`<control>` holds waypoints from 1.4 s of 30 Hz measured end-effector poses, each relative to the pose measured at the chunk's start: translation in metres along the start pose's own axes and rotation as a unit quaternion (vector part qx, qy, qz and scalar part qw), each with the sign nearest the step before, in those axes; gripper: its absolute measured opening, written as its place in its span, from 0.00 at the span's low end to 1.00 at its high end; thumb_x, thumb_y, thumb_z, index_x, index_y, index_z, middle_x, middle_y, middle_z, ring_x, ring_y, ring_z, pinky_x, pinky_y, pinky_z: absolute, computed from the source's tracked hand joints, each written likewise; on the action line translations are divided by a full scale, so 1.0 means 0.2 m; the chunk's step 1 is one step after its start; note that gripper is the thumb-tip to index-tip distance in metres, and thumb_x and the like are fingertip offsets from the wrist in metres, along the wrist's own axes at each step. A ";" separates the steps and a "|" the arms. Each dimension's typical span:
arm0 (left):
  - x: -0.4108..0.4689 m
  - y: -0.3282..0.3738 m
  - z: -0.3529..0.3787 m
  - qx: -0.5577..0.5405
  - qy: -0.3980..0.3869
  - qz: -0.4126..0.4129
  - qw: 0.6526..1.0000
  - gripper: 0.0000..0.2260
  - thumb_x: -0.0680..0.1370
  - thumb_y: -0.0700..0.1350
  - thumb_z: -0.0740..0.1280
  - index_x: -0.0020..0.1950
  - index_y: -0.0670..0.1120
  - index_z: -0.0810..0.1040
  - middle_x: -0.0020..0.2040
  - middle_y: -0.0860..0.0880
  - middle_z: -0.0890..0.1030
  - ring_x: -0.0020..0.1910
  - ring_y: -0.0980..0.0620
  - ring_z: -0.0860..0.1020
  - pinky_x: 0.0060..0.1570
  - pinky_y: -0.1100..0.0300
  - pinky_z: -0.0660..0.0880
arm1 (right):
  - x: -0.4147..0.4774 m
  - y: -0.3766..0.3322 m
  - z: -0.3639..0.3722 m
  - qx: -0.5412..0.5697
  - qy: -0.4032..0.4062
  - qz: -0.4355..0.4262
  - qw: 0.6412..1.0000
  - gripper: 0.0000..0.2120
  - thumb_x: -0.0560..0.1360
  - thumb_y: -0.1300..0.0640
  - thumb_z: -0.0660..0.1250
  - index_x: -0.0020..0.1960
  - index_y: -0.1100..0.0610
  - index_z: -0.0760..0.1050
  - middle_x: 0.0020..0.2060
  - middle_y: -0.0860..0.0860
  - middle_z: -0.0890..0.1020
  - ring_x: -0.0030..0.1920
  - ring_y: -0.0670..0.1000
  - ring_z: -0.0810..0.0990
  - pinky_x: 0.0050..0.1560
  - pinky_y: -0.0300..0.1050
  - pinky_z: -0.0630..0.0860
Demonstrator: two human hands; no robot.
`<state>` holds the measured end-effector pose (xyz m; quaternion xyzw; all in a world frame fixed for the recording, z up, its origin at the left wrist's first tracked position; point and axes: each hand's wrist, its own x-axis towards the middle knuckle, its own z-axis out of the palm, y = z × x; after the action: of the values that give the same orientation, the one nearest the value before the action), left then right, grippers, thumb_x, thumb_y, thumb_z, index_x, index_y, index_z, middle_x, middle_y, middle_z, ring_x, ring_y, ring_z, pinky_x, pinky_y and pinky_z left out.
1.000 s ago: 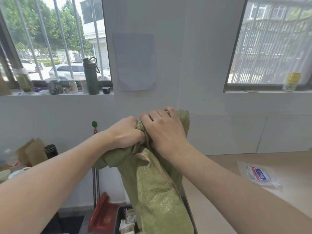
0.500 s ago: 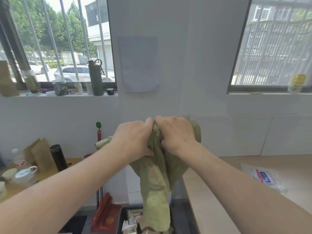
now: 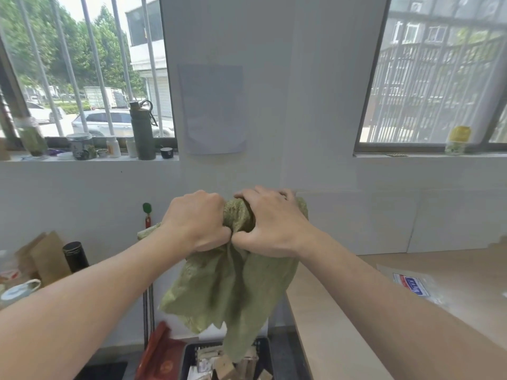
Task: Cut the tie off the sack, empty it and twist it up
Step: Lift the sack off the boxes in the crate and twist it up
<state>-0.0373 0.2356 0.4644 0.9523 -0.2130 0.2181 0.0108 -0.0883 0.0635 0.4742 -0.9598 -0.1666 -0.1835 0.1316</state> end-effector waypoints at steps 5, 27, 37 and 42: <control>0.04 -0.02 -0.04 -0.008 -0.019 0.008 1.000 0.09 0.61 0.53 0.65 0.34 0.48 0.74 0.30 0.49 0.77 0.29 0.47 0.75 0.29 0.57 0.72 | -0.03 0.01 -0.01 -0.056 -0.036 -0.011 0.998 0.50 0.60 0.34 0.69 0.79 0.49 0.61 0.67 0.48 0.74 0.71 0.51 0.70 0.76 0.62 0.54; -0.12 0.02 0.04 0.121 0.074 0.068 0.988 0.26 0.67 0.53 0.80 0.54 0.46 0.68 0.41 0.46 0.80 0.38 0.41 0.81 0.34 0.54 0.65 | 0.09 0.02 0.07 0.117 -0.050 0.162 0.979 0.06 0.61 0.63 0.66 0.33 0.52 0.74 0.26 0.45 0.76 0.29 0.52 0.77 0.27 0.40 0.67; -0.08 -0.06 0.06 0.089 0.022 0.038 0.995 0.16 0.66 0.52 0.68 0.40 0.48 0.62 0.29 0.51 0.68 0.24 0.50 0.64 0.25 0.58 0.59 | 0.05 0.03 0.10 0.111 -0.055 0.062 0.990 0.18 0.63 0.56 0.72 0.52 0.46 0.75 0.44 0.46 0.82 0.48 0.54 0.82 0.50 0.52 0.79; -0.05 -0.11 0.05 -0.085 -0.013 -0.018 0.996 0.08 0.62 0.52 0.64 0.36 0.49 0.75 0.30 0.51 0.79 0.30 0.47 0.77 0.27 0.59 0.68 | 0.01 0.05 0.13 -0.108 0.076 -0.051 0.990 0.44 0.59 0.37 0.73 0.73 0.42 0.66 0.56 0.48 0.76 0.55 0.55 0.78 0.58 0.52 0.70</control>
<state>-0.0324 0.2579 0.4533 0.9545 -0.2132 0.1865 0.0931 -0.0754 0.0633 0.4485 -0.9419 -0.1838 -0.2797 0.0296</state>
